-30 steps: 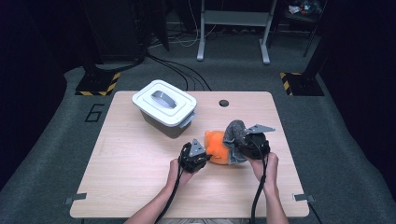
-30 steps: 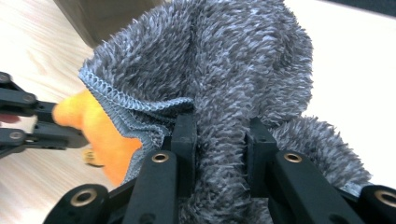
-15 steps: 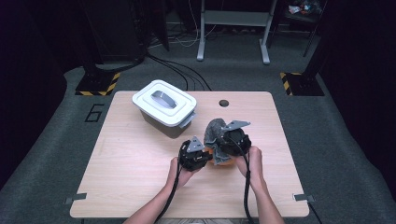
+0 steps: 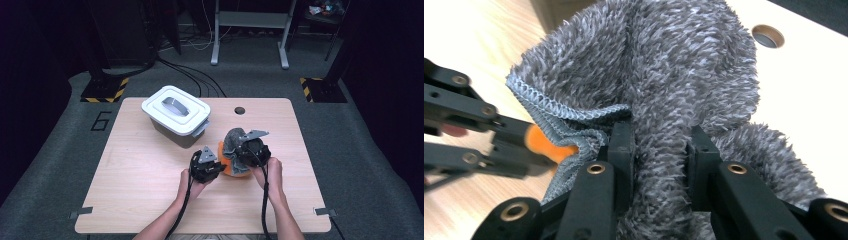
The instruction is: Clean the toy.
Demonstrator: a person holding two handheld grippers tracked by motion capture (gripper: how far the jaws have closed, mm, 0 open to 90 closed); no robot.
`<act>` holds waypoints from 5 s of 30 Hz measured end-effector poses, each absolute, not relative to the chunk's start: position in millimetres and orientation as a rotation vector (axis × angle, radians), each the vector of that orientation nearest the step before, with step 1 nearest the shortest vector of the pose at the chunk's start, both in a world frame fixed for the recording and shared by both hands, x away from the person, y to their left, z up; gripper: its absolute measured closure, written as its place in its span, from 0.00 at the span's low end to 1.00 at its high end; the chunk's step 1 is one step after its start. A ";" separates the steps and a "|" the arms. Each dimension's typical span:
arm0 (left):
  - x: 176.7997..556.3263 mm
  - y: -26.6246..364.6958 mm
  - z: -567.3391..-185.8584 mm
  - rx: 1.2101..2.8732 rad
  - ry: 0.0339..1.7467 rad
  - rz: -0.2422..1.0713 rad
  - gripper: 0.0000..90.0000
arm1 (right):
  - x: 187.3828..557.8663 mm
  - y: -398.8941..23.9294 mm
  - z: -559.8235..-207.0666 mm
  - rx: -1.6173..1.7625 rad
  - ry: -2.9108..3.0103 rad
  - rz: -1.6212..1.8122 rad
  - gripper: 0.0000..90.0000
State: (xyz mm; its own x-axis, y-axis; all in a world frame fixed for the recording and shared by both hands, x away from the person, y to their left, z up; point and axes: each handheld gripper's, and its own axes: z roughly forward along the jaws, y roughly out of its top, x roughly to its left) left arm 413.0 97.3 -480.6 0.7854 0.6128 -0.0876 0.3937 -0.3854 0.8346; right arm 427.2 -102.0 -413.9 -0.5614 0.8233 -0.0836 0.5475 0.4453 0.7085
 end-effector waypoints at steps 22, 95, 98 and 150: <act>416.5 100.3 -484.2 2.036 0.755 0.306 0.92 | 438.2 -175.6 -460.1 1.459 2.195 0.908 0.78; 418.9 99.1 -483.4 2.064 0.700 0.311 0.91 | 436.4 -178.3 -461.5 1.480 2.199 0.938 0.78; 418.7 99.0 -483.5 2.063 0.700 0.311 0.91 | 438.4 -181.2 -466.9 1.514 2.198 0.937 0.78; 417.3 87.8 -500.0 2.093 0.635 0.498 0.52 | 432.9 -141.3 -432.5 1.325 2.227 0.895 0.78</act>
